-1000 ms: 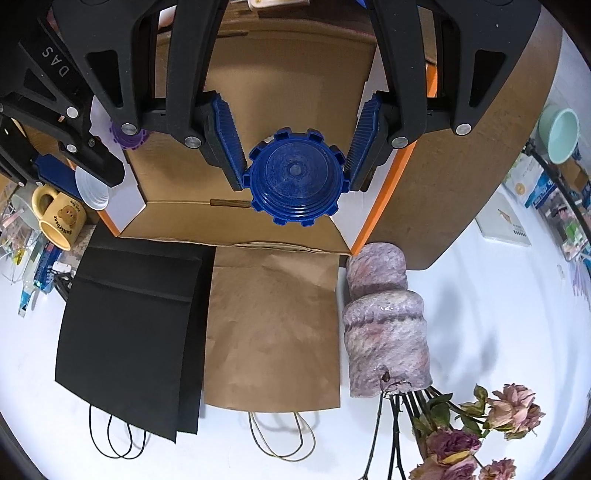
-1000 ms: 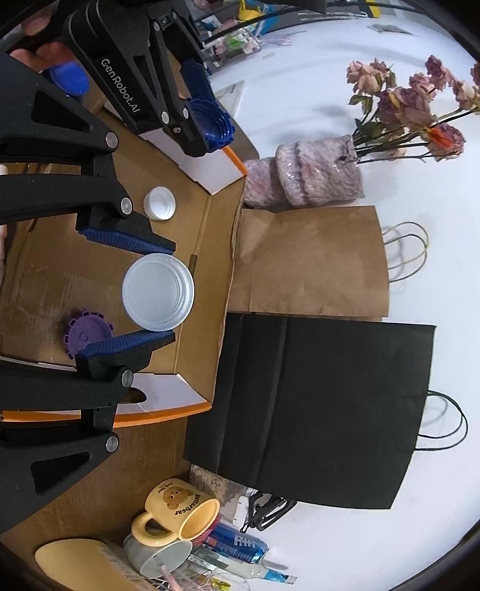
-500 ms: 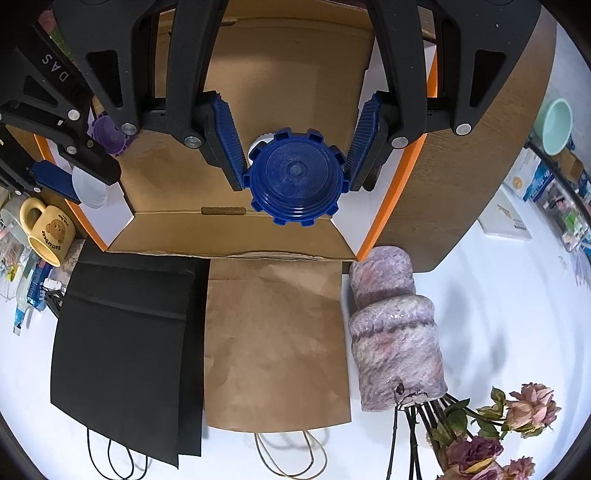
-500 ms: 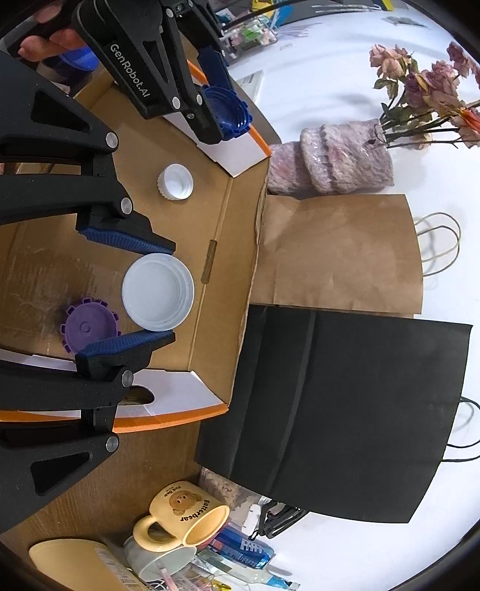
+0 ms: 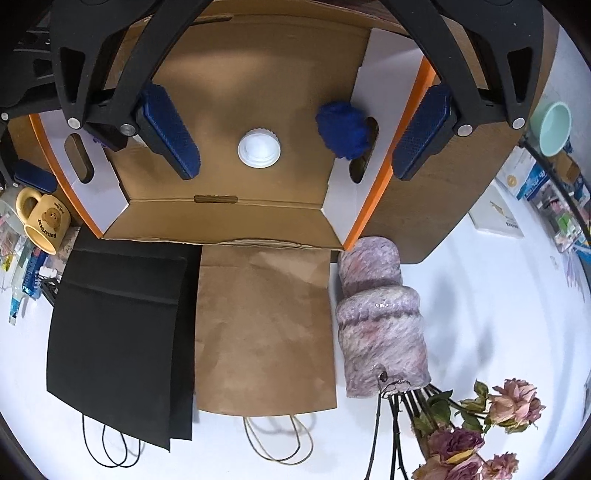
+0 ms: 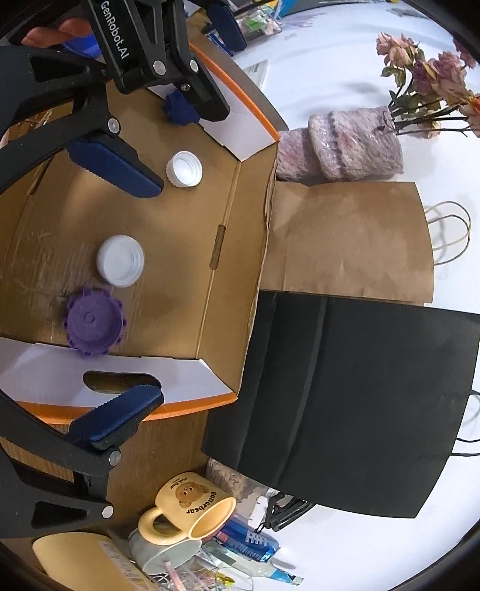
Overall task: Organize rigid objects
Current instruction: 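Open left tool to drop blue cap while right tool drops white cap into box, then withdraw both open tools from the box back over the table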
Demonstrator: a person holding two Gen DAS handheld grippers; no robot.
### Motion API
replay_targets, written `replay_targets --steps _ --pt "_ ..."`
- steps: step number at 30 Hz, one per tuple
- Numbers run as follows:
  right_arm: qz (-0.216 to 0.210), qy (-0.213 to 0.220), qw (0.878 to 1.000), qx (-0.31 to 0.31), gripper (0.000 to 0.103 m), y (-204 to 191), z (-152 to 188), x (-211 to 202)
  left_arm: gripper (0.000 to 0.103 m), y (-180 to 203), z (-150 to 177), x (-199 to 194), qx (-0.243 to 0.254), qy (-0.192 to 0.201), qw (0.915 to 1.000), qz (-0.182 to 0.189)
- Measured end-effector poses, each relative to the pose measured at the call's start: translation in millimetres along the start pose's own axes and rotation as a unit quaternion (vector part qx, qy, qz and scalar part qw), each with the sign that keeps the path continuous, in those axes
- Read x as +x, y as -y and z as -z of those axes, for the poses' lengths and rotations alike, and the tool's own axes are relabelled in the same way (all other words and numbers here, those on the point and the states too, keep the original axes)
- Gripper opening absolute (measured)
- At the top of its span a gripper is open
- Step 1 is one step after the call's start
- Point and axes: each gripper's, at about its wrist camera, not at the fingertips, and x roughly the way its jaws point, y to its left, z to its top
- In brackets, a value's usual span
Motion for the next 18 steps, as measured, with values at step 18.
replay_targets --steps 18 --pt "-0.002 0.004 1.000 0.001 0.103 -0.9 1.3 -3.3 0.103 -2.7 -0.3 -2.3 -0.005 0.000 1.0000 0.000"
